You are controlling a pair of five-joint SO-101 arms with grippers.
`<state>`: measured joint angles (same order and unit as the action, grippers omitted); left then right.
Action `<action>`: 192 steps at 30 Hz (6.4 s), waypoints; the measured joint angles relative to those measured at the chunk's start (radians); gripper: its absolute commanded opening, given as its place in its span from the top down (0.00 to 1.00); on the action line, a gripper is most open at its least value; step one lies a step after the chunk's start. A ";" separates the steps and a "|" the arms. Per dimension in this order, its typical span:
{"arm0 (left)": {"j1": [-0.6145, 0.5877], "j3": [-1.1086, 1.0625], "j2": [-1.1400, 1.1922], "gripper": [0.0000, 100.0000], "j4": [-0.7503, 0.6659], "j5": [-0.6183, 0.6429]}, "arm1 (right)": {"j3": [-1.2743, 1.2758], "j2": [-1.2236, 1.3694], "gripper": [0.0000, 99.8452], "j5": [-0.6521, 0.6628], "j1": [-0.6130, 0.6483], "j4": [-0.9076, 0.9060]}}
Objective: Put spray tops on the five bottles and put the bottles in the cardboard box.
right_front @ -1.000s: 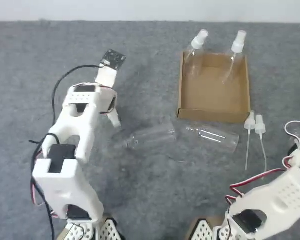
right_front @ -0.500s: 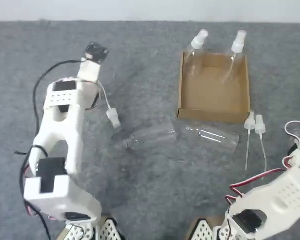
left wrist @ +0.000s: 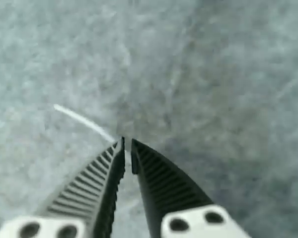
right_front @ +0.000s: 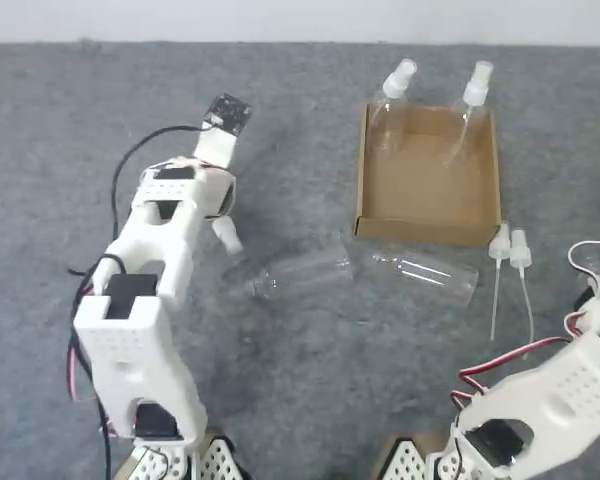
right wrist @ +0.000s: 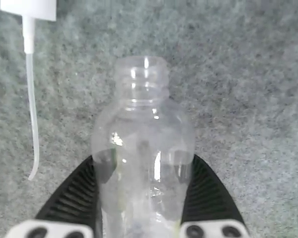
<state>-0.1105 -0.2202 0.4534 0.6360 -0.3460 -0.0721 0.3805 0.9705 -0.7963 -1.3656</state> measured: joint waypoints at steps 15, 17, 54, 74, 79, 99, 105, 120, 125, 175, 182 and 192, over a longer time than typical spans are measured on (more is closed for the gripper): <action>-0.100 -0.009 -0.083 0.99 0.379 -0.135 | 0.000 0.000 0.93 0.000 0.008 0.000; -0.100 -0.066 -0.141 0.99 0.425 -0.133 | 0.000 0.000 0.93 0.000 0.008 0.000; 0.061 0.166 0.018 0.90 0.445 -0.247 | 0.000 0.000 0.93 0.000 0.008 0.000; 0.104 -0.014 -0.361 0.99 0.677 -0.002 | 0.000 0.000 0.93 -0.002 0.008 0.000; 0.161 -0.224 -0.635 0.99 0.684 0.140 | 0.000 0.000 0.93 -0.002 0.008 0.000; 0.195 -0.674 -0.839 0.99 0.390 0.259 | -0.005 0.060 0.74 -0.026 0.095 -0.002; 0.195 -0.704 -0.839 0.99 0.354 0.261 | -0.037 0.021 0.75 -0.075 0.153 -0.003; 0.195 -0.704 -0.839 0.99 0.350 0.261 | -0.037 0.064 0.92 0.028 0.143 -0.008; 0.195 -0.704 -0.839 0.99 0.350 0.261 | -0.037 0.064 0.97 0.031 0.143 -0.008; 0.195 -0.195 -1.562 0.99 0.285 0.753 | 1.168 -1.428 0.98 -0.732 1.622 0.660; 0.195 -0.341 -1.548 0.99 0.222 0.766 | 1.171 -1.428 0.99 -0.750 1.639 0.729; 0.195 -0.381 -1.554 0.99 0.222 0.766 | 1.171 -1.428 0.99 -0.758 1.642 0.729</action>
<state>0.0844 -0.6007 -1.1009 0.8585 0.4196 1.0986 -1.0480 0.2125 0.8454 -0.6368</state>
